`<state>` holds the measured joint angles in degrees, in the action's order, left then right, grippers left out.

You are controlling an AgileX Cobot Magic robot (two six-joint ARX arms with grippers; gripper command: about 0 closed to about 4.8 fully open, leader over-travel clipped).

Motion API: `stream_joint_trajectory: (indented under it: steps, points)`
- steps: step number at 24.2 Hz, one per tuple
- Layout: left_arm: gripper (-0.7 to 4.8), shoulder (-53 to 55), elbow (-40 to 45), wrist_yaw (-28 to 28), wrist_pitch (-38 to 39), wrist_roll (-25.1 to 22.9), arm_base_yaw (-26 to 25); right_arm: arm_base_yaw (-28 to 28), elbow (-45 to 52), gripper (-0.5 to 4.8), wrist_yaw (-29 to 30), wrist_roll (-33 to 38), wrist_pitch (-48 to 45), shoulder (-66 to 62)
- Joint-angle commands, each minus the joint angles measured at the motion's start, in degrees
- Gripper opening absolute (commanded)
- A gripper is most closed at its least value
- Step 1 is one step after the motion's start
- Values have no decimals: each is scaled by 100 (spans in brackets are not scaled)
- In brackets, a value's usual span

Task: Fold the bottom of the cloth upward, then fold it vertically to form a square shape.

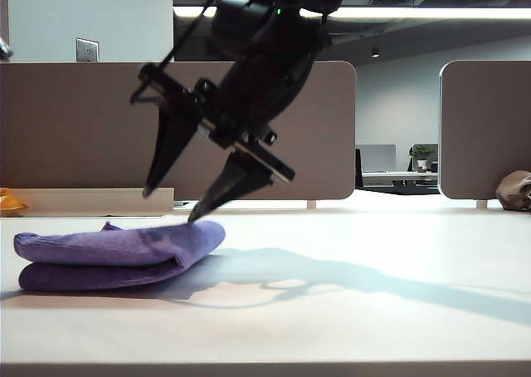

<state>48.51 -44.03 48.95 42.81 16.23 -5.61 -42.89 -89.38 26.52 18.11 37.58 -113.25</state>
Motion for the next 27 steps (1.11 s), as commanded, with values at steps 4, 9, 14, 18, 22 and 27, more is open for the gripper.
stream_joint_trajectory:
  steps: [4, 9, 14, 18, 22, 27]
  points:
    - [-5, -201, -15, 15, -396, 181, -9, -17, -11, 102, -94, -138, -22, 498]
    - [-5, -326, -15, 31, -356, 179, -7, -15, -11, -5, -157, -638, 452, 575]
    - [-6, -898, -13, -170, -389, 175, -7, 0, -9, -5, -822, -1285, 748, 1014]
    - [-6, -1408, -13, -450, -380, 177, -4, 0, -7, -5, -903, -1416, 564, 1480]
    - [-6, -2090, -13, -953, -380, 175, -4, -15, 4, -5, -933, -1526, 260, 1982]
    - [-6, -3189, -11, -1478, -387, 175, -4, -20, 654, -5, -992, -1532, -793, 3073]
